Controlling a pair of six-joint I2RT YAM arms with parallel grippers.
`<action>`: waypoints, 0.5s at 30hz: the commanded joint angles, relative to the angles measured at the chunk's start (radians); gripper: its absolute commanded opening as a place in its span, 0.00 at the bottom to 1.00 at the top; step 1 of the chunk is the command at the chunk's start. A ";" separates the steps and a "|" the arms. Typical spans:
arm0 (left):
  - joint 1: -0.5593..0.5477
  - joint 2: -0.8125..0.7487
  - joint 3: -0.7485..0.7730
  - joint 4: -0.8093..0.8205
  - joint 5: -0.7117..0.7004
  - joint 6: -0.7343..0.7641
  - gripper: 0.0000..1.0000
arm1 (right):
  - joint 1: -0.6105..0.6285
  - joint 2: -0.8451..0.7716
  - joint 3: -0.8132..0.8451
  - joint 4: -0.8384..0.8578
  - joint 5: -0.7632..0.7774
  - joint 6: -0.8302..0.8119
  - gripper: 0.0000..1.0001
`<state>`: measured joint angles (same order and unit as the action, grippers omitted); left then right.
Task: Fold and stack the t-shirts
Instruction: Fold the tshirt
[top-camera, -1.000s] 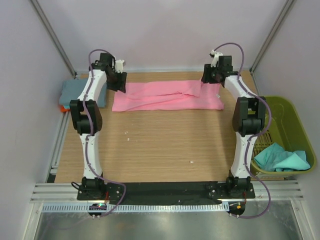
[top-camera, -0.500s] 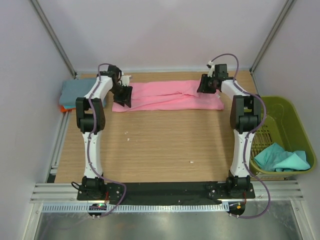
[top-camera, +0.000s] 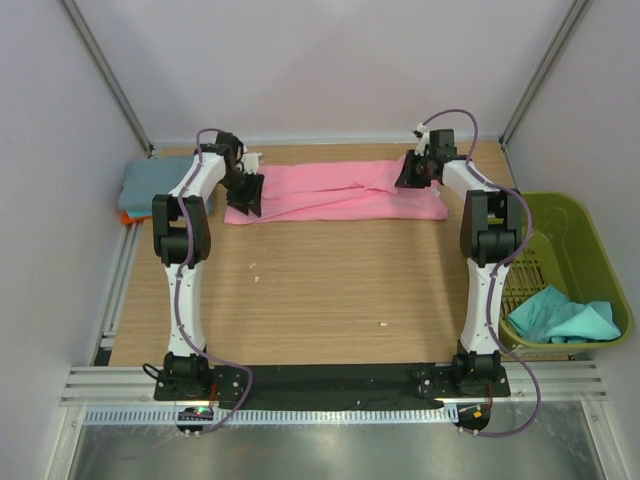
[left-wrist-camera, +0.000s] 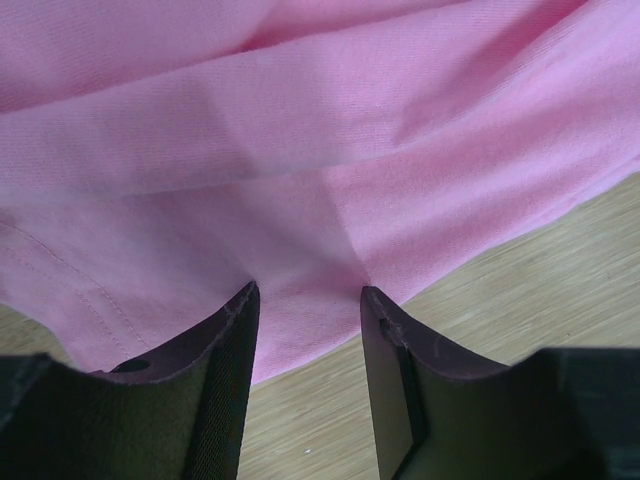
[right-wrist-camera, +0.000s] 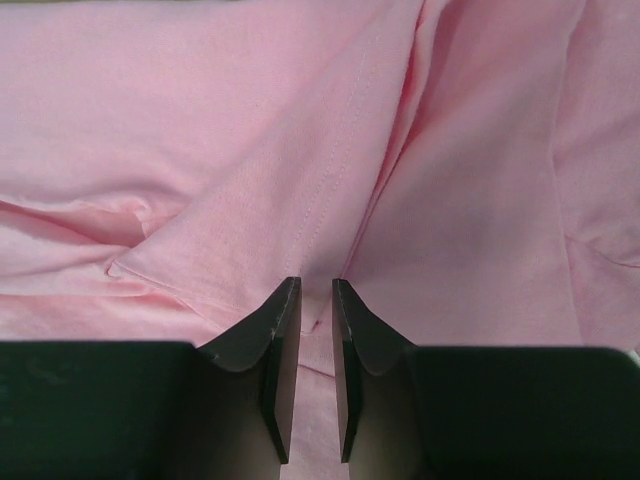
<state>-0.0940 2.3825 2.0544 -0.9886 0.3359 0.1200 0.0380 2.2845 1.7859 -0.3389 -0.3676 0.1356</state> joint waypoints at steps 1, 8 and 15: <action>0.007 0.012 -0.011 0.015 -0.011 0.000 0.46 | 0.003 -0.008 -0.011 0.014 -0.024 0.016 0.25; 0.007 0.006 -0.005 0.013 -0.009 0.000 0.46 | 0.007 -0.010 -0.036 0.015 -0.028 0.015 0.25; 0.007 0.003 -0.025 0.024 -0.009 -0.006 0.46 | 0.007 0.001 -0.019 0.021 -0.047 0.016 0.13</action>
<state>-0.0929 2.3825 2.0514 -0.9844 0.3355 0.1123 0.0380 2.2845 1.7428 -0.3367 -0.3893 0.1390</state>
